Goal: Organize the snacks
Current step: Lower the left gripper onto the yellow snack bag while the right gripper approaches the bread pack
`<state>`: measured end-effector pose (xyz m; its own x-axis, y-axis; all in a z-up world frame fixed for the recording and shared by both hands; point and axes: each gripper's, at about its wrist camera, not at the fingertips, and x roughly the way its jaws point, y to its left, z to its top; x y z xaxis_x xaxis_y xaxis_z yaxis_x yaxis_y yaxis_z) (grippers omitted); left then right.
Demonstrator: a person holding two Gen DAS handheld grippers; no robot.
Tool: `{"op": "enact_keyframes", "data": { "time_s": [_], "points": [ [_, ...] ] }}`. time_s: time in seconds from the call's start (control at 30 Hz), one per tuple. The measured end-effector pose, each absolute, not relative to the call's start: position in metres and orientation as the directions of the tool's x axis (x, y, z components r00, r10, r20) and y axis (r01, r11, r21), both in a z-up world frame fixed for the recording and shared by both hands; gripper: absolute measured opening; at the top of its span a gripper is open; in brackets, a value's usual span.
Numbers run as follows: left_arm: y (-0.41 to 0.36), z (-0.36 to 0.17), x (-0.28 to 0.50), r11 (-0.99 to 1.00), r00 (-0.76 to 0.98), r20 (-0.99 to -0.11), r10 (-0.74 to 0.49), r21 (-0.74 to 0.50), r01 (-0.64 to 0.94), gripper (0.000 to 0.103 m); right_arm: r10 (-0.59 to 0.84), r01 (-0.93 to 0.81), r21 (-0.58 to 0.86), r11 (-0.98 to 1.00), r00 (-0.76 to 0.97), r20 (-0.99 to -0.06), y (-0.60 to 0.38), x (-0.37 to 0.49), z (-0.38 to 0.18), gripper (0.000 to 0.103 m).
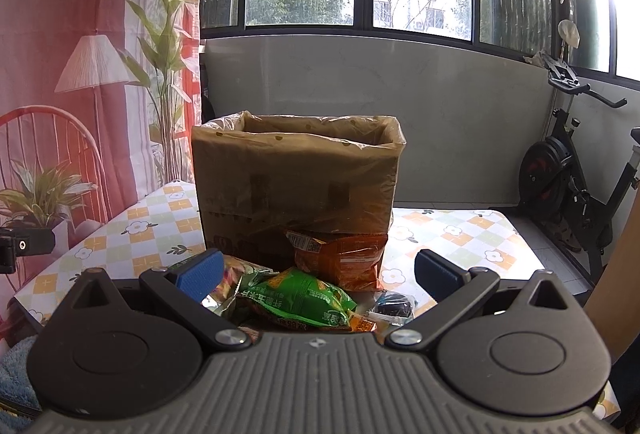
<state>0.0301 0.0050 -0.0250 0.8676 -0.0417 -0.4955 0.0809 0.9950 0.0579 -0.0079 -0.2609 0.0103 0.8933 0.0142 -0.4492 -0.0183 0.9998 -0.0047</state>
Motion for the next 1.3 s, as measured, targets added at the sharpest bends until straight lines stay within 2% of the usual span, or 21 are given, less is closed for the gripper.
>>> {"op": "enact_keyframes", "data": {
  "time_s": [0.17,0.4,0.53,0.97,1.3],
  "points": [
    [0.000,-0.045,0.054,0.991,0.824,-0.562,-0.074,0.052,0.125,0.096,0.024,-0.023,0.008,1.000,0.869,-0.494,-0.264,0.012,-0.013,0.103],
    [-0.006,-0.091,0.072,0.982,0.698,-0.699,-0.154,-0.030,0.186,0.095,0.056,-0.063,0.008,0.998,0.823,-0.565,-0.260,0.026,-0.049,0.103],
    [-0.006,-0.113,0.077,0.973,0.614,-0.759,-0.218,-0.117,0.200,0.093,0.071,-0.087,0.003,0.996,0.794,-0.603,-0.256,0.028,-0.066,0.103],
    [0.000,-0.141,0.100,0.945,0.510,-0.798,-0.322,-0.306,0.118,0.092,0.084,-0.076,0.041,0.996,0.741,-0.666,-0.261,0.031,-0.092,0.103],
    [-0.003,-0.158,0.114,0.923,0.463,-0.803,-0.374,-0.374,0.096,0.092,0.080,-0.060,0.052,0.997,0.721,-0.689,-0.265,0.035,-0.099,0.103]
  ]
}}
